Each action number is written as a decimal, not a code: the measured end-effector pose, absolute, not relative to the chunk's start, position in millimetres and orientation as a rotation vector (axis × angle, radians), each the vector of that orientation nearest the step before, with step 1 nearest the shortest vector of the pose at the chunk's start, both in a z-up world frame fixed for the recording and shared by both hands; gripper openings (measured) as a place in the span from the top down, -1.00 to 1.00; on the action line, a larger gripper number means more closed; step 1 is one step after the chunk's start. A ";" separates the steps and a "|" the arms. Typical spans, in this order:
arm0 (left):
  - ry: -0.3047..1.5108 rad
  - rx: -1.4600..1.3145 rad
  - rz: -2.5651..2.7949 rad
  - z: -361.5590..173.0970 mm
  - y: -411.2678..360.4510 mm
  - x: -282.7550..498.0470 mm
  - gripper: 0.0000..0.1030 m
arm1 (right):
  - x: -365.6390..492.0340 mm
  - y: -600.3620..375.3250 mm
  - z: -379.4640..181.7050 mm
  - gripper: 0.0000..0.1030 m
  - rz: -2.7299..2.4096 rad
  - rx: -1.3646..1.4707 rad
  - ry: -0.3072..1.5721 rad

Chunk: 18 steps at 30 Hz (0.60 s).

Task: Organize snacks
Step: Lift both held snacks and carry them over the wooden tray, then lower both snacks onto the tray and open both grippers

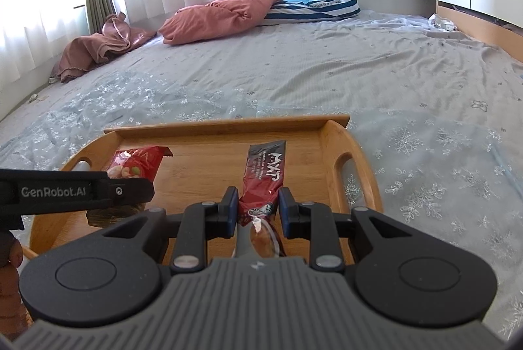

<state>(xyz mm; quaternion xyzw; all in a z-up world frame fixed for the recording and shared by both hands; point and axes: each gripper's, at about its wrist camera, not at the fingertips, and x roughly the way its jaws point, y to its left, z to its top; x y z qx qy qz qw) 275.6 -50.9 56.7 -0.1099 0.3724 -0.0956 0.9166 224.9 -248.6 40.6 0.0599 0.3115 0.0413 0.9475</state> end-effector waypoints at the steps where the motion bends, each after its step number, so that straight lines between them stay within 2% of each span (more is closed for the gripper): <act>1: 0.765 -0.223 -0.192 55.6 -51.5 277.3 0.14 | 226.5 -248.4 39.8 0.43 0.083 0.121 0.637; 18: 0.789 -0.185 -0.151 36.3 -53.5 293.8 0.14 | 239.0 -242.4 25.9 0.42 0.087 0.092 0.675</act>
